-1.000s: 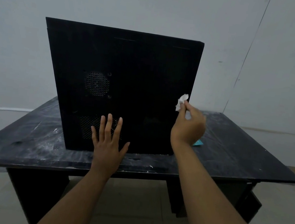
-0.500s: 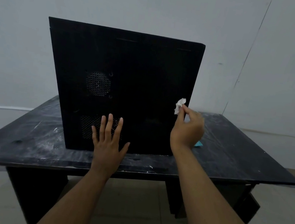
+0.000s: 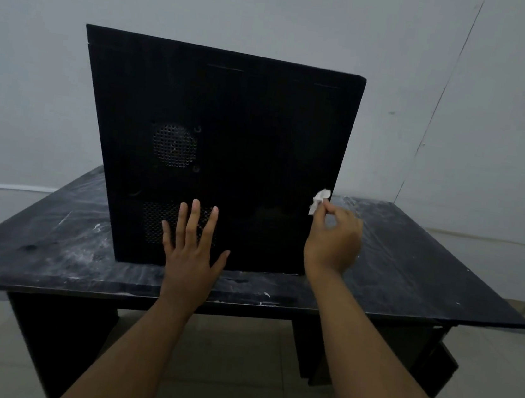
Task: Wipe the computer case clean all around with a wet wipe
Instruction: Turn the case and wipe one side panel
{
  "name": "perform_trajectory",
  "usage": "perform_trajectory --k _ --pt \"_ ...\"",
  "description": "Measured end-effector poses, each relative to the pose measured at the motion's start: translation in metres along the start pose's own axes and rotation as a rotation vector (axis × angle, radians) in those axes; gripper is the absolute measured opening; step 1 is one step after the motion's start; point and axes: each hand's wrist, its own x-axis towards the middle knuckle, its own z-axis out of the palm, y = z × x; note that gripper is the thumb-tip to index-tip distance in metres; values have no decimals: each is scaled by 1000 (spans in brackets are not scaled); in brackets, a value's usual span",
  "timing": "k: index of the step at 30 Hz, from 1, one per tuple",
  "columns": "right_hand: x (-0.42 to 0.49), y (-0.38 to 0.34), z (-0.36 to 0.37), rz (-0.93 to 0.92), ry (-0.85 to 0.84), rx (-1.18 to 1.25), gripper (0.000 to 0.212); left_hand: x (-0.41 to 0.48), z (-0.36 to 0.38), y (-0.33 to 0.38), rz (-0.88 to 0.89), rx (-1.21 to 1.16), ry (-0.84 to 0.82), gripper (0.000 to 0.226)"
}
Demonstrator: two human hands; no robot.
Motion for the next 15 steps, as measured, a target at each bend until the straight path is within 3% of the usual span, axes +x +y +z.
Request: perform_trajectory --k 5,12,15 --pt "28 -17 7 -13 19 51 11 0 0 -1 -1 -4 -7 94" --pt "-21 10 0 78 -49 6 10 -1 -1 0 -4 4 -13 95" --pt "-1 3 -1 22 -29 -15 10 0 -1 0 0 12 -14 95"
